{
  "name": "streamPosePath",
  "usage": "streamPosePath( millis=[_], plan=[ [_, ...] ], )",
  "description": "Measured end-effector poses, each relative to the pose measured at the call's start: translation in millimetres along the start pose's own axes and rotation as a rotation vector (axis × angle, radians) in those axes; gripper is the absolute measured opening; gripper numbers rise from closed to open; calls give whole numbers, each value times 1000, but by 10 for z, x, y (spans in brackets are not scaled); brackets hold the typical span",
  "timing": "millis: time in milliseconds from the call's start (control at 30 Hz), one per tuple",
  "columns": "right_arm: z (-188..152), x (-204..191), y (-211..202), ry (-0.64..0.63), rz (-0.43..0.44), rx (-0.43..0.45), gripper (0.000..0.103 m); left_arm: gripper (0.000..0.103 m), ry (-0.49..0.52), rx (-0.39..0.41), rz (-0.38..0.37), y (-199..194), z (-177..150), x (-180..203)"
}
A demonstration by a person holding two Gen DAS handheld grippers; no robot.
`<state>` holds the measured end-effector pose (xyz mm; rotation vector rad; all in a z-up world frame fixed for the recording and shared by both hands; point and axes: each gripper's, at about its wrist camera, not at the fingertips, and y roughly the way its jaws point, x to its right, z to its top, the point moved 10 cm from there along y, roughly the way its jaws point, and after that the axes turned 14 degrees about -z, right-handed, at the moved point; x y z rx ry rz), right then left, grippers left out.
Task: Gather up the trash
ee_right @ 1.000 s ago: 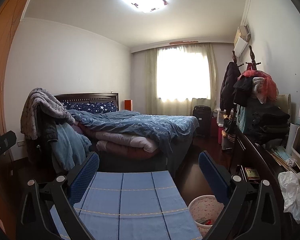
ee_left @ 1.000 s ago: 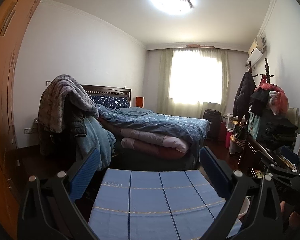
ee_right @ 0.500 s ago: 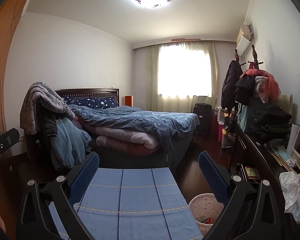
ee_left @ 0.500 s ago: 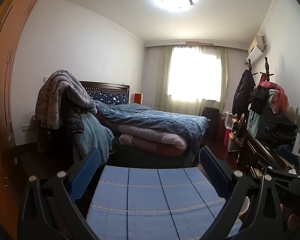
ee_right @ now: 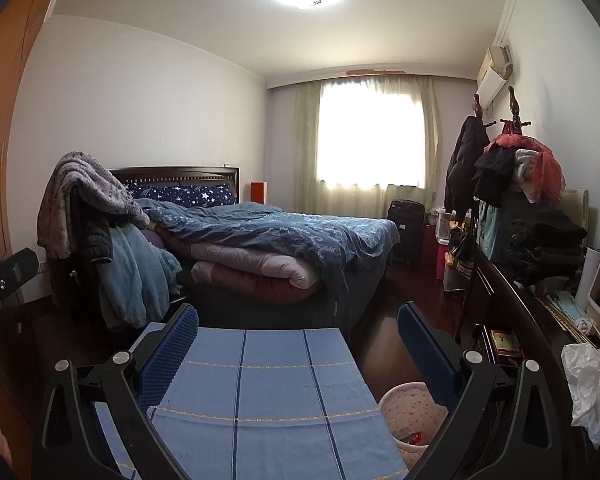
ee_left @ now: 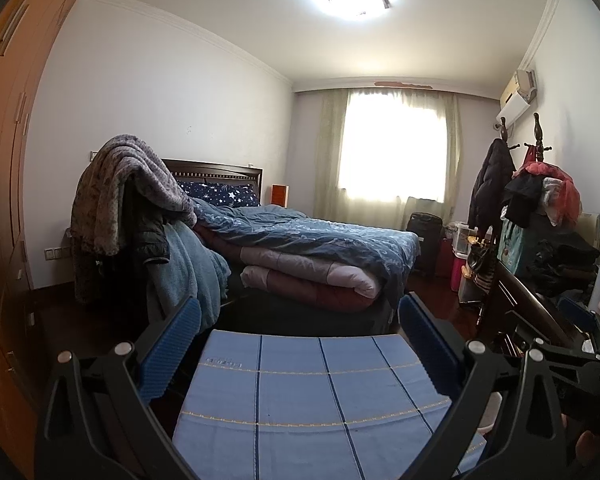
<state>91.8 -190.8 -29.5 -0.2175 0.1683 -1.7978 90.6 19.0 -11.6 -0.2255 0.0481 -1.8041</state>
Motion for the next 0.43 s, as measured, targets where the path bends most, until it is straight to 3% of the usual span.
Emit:
streamPosePath(
  millis=[433],
  plan=[
    [-101, -99, 119, -32, 16, -35, 99, 100, -19, -34, 12, 169, -131, -123]
  ],
)
